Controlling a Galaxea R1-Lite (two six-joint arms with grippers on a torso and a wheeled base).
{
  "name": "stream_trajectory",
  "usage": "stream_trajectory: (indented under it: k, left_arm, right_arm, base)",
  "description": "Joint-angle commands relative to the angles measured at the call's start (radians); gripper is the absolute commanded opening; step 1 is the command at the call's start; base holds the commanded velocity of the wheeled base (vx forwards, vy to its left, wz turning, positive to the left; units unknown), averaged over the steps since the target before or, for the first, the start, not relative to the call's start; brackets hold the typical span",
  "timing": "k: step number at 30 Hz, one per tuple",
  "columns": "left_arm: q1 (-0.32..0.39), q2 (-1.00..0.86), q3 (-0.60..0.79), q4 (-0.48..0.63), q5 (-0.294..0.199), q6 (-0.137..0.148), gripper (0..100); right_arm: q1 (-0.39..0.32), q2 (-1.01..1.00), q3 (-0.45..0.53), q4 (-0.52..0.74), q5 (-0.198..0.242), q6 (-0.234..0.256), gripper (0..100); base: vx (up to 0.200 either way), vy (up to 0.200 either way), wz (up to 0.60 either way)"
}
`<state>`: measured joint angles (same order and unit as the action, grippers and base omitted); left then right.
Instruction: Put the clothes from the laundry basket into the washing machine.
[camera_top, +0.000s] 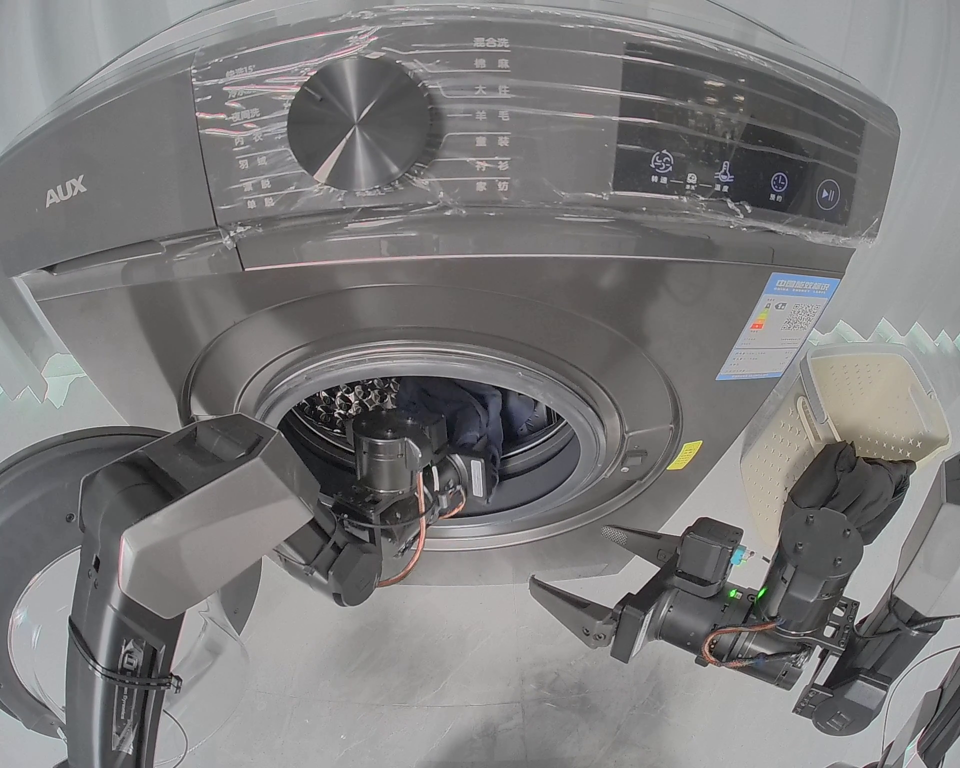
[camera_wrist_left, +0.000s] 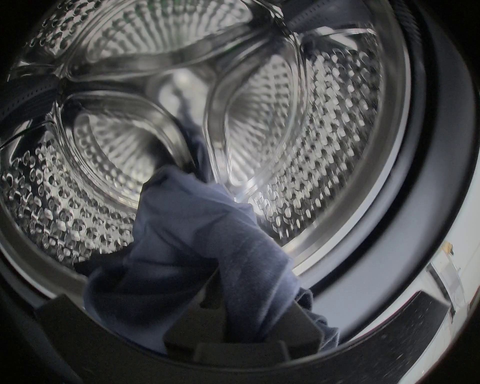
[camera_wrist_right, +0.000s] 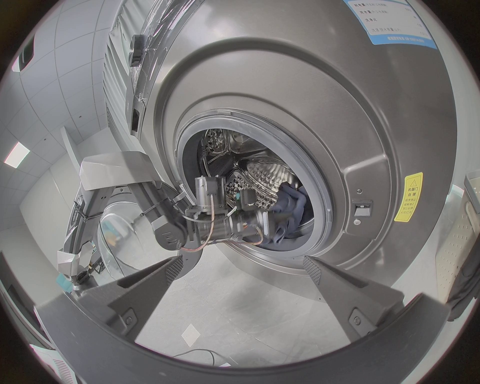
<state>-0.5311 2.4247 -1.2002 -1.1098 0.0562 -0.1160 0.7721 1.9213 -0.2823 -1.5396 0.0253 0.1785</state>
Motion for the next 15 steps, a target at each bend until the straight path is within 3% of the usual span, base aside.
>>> stream_trajectory:
  k: [1,7,15]
  left_arm:
    - [0.0,0.096,-0.194,-0.027,0.071,-0.047,0]
    - [0.028,0.165,-0.348,-0.085,0.093,-0.047,0]
    - [0.036,0.191,-0.403,-0.104,0.099,-0.044,0]
  right_arm:
    - [0.001,0.002,-0.001,-0.001,-0.001,0.001,100]
    - [0.001,0.002,-0.001,-0.001,0.001,0.001,100]
    - [0.001,0.008,-0.003,-0.001,0.001,0.001,100]
  base:
    - [0.0,0.0,0.0]
    - [0.0,0.0,0.0]
    - [0.0,0.0,0.0]
